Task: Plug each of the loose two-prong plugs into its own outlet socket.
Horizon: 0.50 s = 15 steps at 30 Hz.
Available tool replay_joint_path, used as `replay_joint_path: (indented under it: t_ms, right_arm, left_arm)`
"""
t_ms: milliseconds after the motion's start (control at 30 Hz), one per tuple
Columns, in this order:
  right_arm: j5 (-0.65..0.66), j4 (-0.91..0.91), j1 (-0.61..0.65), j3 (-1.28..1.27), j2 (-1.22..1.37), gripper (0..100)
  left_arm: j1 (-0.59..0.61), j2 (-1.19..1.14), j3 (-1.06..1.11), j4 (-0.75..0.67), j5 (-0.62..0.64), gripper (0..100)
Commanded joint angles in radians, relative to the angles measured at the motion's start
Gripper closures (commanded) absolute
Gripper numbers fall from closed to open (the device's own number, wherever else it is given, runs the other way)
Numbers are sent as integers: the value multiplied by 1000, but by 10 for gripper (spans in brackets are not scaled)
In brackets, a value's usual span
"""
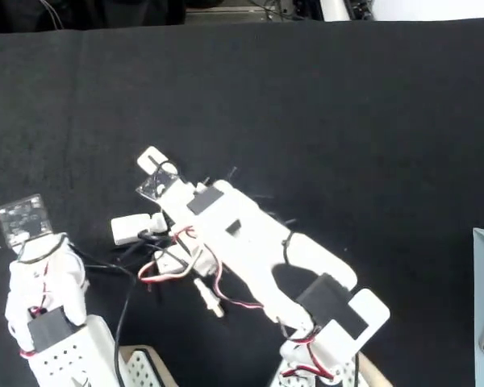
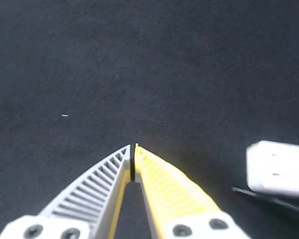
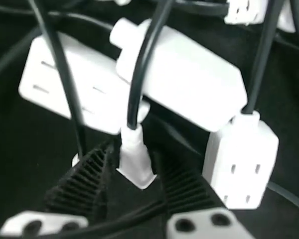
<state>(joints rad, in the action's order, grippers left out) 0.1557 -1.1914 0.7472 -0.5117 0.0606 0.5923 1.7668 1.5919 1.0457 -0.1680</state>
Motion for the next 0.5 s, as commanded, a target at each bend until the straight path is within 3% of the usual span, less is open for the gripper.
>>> replay_joint_path:
  t_ms: [0,267,467]
  right_arm:
    - [9,-95,-34,90,-45,987]
    - [55,-250,-238,104,-312,987]
    - [135,-230,-425,-8,-395,987]
  left_arm:
    - [-85,3,18,-20,-74,966]
    - [-97,3,19,-20,-104,966]
    - [-97,3,19,-20,-104,966]
